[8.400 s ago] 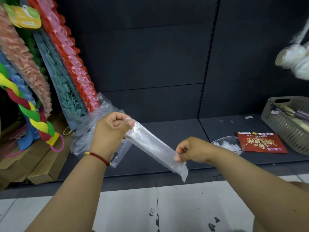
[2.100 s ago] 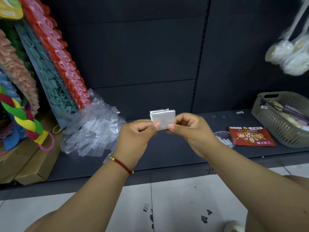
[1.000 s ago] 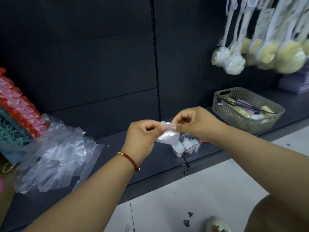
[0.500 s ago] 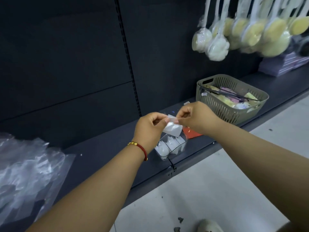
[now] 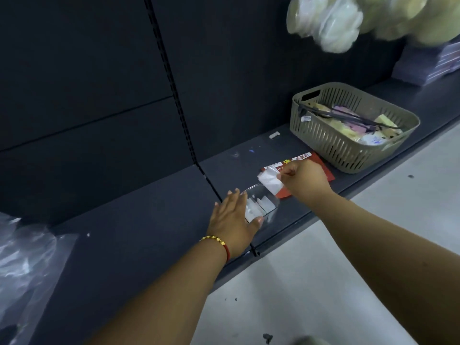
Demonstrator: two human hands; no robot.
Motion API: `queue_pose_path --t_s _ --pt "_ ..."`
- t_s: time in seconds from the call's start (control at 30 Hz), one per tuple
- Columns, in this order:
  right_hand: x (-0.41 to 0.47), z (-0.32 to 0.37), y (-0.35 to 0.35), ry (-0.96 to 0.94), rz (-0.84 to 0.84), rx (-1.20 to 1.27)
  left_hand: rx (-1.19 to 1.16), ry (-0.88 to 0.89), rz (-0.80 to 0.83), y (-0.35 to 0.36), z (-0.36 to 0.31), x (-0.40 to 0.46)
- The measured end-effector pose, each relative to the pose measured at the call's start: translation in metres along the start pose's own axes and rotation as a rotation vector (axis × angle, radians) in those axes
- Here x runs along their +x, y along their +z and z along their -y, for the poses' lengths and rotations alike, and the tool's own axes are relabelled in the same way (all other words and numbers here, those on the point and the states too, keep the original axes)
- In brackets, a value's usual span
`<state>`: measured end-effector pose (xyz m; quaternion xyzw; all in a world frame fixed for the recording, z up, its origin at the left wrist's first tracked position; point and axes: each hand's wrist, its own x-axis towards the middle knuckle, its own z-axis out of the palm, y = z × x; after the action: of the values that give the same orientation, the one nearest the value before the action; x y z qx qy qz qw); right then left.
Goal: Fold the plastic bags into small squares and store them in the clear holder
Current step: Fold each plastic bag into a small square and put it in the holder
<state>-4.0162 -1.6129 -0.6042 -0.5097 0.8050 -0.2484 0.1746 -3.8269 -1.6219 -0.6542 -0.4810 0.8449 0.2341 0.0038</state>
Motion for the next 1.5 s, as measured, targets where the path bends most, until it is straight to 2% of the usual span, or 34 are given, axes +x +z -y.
queue_pose_path --t_s 0.1,0.4,0.57,0.63,0.8,1.03,1.2,1.37,1.5 --pt "0.010 -0.011 0.021 0.045 0.007 -0.023 0.087 -0.004 0.070 0.020 0.008 0.016" --pt "0.031 -0.031 0.066 0.109 0.068 -0.216 0.184 0.026 0.104 0.066 0.016 0.049" --pt "0.037 -0.037 0.081 0.135 0.103 -0.335 0.217 0.048 0.050 0.079 0.016 0.054" --pt "0.036 -0.039 0.084 0.152 0.101 -0.319 0.212 0.048 0.031 0.082 0.015 0.055" --pt "0.029 -0.046 0.094 0.131 -0.035 -0.262 0.213 0.045 0.018 0.084 0.014 0.058" --pt "0.032 -0.048 0.105 0.270 0.074 -0.147 0.227 0.047 0.034 0.084 0.013 0.059" --pt "0.034 -0.044 0.107 0.342 0.122 -0.171 0.252 0.039 0.051 0.082 0.012 0.060" --pt "0.031 -0.044 0.107 0.282 0.032 -0.144 0.290 0.036 0.099 0.073 0.010 0.060" --pt "0.023 -0.038 0.107 0.084 -0.098 -0.292 0.305 0.027 0.051 0.062 0.012 0.051"
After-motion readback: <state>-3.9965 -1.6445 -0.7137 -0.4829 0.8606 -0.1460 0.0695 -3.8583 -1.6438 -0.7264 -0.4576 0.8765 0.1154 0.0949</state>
